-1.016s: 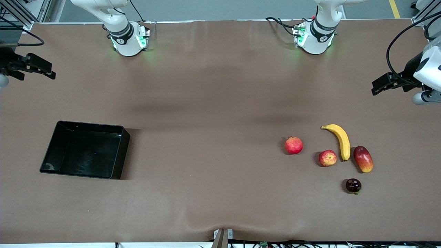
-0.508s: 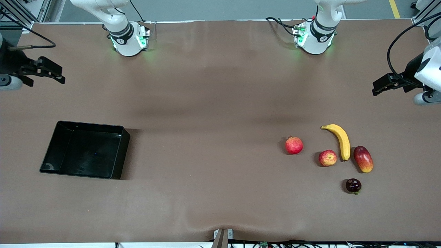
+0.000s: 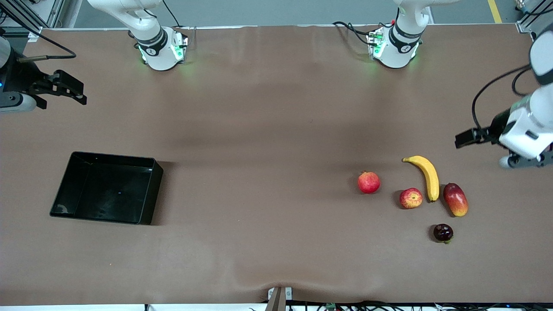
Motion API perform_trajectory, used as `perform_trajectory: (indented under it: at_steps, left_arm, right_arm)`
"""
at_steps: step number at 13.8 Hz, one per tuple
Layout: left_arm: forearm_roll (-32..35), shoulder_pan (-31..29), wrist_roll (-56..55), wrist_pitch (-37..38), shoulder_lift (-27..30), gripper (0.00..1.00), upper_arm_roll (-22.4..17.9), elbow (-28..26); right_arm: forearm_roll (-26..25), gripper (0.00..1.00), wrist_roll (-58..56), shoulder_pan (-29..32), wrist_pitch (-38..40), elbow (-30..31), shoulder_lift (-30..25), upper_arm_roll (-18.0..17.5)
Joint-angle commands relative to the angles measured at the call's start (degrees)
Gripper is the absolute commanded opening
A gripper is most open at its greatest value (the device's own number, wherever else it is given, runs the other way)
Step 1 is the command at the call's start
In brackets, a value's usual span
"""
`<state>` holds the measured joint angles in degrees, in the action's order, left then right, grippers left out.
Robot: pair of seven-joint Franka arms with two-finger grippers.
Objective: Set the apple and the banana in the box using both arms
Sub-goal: 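Reach the left gripper toward the fruit while the right gripper approaches the tray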
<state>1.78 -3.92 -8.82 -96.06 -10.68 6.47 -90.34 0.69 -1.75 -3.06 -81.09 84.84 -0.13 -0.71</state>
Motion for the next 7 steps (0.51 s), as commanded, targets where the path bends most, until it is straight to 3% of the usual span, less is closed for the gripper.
perform_trajectory:
  at_steps: [1, 7]
  left_arm:
    - [0.8, -0.8, 0.7, -4.7, -3.5, 1.0, 0.1, -1.2]
    - [-0.2, -0.7, -0.1, -16.3, -14.3, 1.0, 0.5, -1.2]
  right_arm:
    - [-1.5, 1.0, -0.5, 0.5, -0.1, -0.6, 1.2, 0.5]
    - [-3.1, 1.0, -0.2, 5.1, -6.3, -0.6, 6.4, 0.6]
